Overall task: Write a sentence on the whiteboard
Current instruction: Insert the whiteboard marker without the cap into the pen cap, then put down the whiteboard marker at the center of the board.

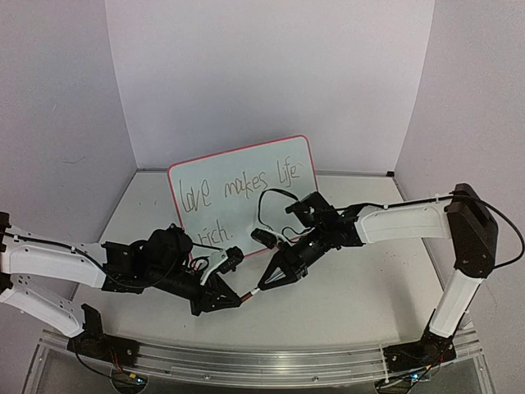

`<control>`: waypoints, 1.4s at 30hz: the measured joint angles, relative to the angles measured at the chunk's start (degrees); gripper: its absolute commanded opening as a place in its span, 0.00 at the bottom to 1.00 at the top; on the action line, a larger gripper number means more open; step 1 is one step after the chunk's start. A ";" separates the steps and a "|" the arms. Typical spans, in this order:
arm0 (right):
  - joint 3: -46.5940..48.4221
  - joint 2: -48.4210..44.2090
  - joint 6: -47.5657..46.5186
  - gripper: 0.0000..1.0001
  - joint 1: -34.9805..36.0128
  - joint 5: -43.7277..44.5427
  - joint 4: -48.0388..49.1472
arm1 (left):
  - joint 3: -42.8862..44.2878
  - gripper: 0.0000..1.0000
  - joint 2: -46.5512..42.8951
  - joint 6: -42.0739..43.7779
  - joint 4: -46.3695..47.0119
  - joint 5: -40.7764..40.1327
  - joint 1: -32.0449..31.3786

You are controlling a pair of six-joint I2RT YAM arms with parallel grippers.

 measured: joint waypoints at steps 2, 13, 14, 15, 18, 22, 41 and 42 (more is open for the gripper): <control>0.01 0.00 0.00 0.00 -0.02 0.00 -0.01 | 0.00 0.00 0.05 -0.09 0.08 0.00 0.00; 0.01 -0.08 0.06 0.00 0.02 1.19 -0.64 | 0.00 0.00 1.59 -0.09 1.60 -0.42 0.00; 0.01 -0.10 0.07 0.00 0.02 1.32 -0.65 | 0.00 0.00 1.67 -0.06 1.68 -0.52 0.00; 0.01 -0.11 0.07 0.00 0.02 1.42 -0.66 | 0.00 0.00 1.75 -0.03 1.76 -0.58 0.00; 0.01 -0.12 0.10 0.00 0.02 1.50 -0.75 | 0.00 0.00 1.84 0.03 2.00 -0.80 -0.03; -0.01 -0.39 0.20 0.00 0.05 2.25 -0.80 | 0.02 0.01 1.92 0.37 2.03 -1.06 -0.04; -12.83 -17.38 -1.26 0.03 -15.03 25.42 -6.12 | -6.87 0.81 -13.63 -12.23 0.34 -24.69 4.42; -13.90 -17.70 -1.40 0.03 -16.14 26.17 -6.31 | -8.03 0.82 -14.90 -13.65 -1.42 -25.25 5.78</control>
